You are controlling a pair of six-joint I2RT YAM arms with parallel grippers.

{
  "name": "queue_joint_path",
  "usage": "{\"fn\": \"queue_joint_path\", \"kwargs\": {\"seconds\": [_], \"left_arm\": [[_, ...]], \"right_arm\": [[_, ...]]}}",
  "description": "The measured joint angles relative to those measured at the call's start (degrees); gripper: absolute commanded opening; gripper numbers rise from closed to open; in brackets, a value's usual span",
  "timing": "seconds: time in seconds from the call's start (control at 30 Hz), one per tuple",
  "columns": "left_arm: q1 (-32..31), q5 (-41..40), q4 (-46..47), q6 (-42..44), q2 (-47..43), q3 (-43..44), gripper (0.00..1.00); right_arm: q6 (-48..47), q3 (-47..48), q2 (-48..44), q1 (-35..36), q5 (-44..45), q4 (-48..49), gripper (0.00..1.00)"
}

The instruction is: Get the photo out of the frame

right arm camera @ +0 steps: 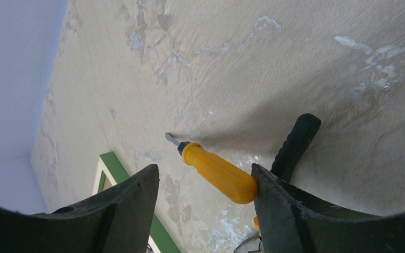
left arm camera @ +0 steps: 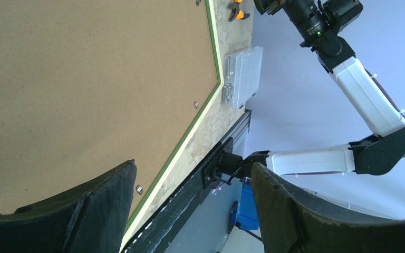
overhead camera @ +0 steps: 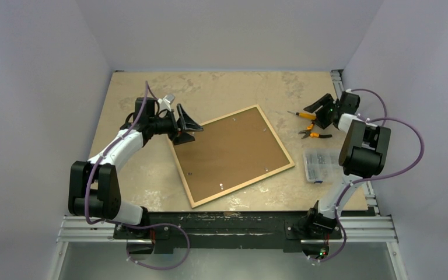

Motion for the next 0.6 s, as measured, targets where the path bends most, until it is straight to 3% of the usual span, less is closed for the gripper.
{"fn": "queue_joint_path", "kwargs": {"seconds": [0.6], "left_arm": [[-0.81, 0.00, -0.02, 0.02, 0.74, 0.00, 0.78]], "right_arm": [[-3.04, 6.73, 4.68, 0.00, 1.70, -4.59, 0.65]]}}
